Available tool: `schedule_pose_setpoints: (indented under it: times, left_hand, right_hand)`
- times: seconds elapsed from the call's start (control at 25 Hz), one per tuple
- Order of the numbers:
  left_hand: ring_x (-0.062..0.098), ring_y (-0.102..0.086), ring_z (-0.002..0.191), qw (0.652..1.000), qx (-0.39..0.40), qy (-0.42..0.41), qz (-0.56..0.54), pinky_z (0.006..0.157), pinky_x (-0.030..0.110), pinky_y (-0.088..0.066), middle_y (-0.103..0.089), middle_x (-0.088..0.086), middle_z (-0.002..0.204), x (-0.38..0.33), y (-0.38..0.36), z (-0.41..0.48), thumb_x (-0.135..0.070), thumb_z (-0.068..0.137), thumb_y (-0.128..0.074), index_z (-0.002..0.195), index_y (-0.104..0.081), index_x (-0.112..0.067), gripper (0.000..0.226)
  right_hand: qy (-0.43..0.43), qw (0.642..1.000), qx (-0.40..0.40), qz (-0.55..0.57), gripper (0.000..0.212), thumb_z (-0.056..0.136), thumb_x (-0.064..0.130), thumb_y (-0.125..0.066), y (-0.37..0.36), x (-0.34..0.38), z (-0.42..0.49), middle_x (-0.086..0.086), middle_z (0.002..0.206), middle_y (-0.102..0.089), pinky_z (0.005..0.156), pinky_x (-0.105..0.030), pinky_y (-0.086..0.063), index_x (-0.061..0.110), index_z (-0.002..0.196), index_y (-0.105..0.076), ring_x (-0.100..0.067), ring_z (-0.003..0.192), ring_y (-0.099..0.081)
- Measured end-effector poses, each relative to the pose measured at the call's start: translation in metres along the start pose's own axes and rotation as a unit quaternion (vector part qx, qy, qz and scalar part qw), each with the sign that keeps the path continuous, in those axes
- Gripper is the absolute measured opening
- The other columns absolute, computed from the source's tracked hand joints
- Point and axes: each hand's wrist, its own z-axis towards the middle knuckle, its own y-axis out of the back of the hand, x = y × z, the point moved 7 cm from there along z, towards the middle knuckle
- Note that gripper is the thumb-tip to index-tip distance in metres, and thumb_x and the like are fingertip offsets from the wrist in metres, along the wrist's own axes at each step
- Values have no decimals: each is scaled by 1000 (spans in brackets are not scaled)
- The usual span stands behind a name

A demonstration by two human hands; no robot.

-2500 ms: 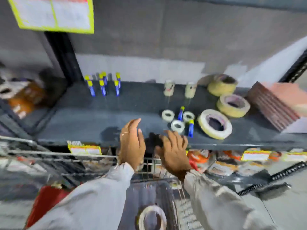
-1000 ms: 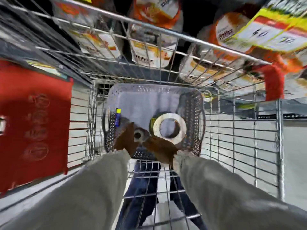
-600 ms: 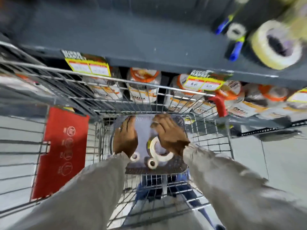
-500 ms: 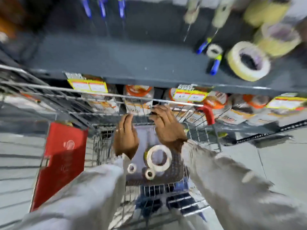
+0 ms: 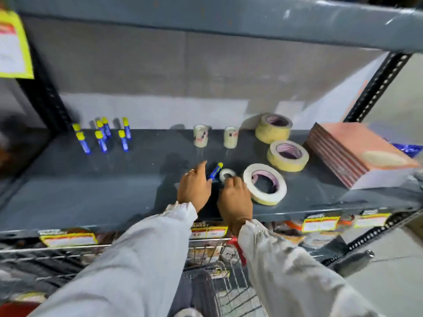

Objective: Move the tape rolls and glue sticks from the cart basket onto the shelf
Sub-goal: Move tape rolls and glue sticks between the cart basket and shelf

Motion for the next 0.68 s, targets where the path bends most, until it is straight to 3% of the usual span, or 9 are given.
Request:
schedule_pose_setpoints:
  times: [0.08, 0.2, 0.32, 0.4, 0.48, 0.56, 0.68]
  left_hand:
    - [41, -54, 110, 1000, 23, 14, 13, 90, 44, -41, -59, 25, 120, -5, -16, 17, -12, 87, -57, 137, -32, -10, 57]
    - [41, -55, 107, 998, 54, 34, 9, 87, 48, -47, -60, 21, 120, -6, -35, 30, -11, 87, -55, 139, -27, -16, 60]
    - [41, -56, 103, 997, 54, 46, 6, 83, 47, -47, -61, 21, 116, -1, -39, 30, -4, 86, -49, 138, -26, -18, 59]
    - [42, -55, 102, 998, 29, 42, 24, 82, 47, -46, -62, 23, 111, 1, -30, 21, 4, 84, -46, 138, -28, -15, 60]
    - [42, -53, 103, 999, -3, 28, 20, 84, 48, -45, -62, 24, 111, 7, -18, 7, 11, 79, -45, 137, -31, -12, 63]
    - [40, -53, 104, 998, -43, 6, -39, 88, 47, -45, -62, 22, 114, 16, -4, -13, 13, 78, -45, 137, -35, -10, 64]
    - [35, -54, 104, 985, -110, -8, -131, 92, 41, -43, -60, 21, 115, 35, 20, -56, 10, 82, -45, 134, -41, -9, 55]
  right_hand:
    - [26, 998, 63, -15, 16, 62, -2, -67, -5, 8, -1, -23, 74, -64, 42, -36, -50, -7, 77, -66, -41, 62, -63]
    - [32, 995, 87, -24, 28, 50, -6, -80, -7, 1, 0, -22, 73, -64, 34, -33, -46, -6, 74, -65, -38, 53, -63]
    - [15, 995, 92, 20, 27, 81, -4, -55, -4, -7, 1, -25, 108, -57, 64, -43, -50, -6, 108, -55, -43, 88, -62]
    - [-19, 996, 52, 76, 35, 81, -8, -47, -1, -11, -4, -25, 118, -52, 76, -46, -46, -6, 116, -49, -45, 96, -55]
    - [-17, 993, -20, 118, 44, 75, -10, -47, 4, -4, -18, -27, 115, -54, 79, -47, -45, -6, 119, -50, -44, 91, -51]
    - [43, 989, -63, 124, 42, 78, -1, -39, 4, 14, -35, -22, 110, -58, 78, -45, -41, -1, 118, -51, -36, 89, -46]
    - [173, 978, -47, 109, 34, 83, 10, -34, -2, 53, -72, -17, 102, -63, 73, -43, -34, 4, 111, -52, -30, 91, -41]
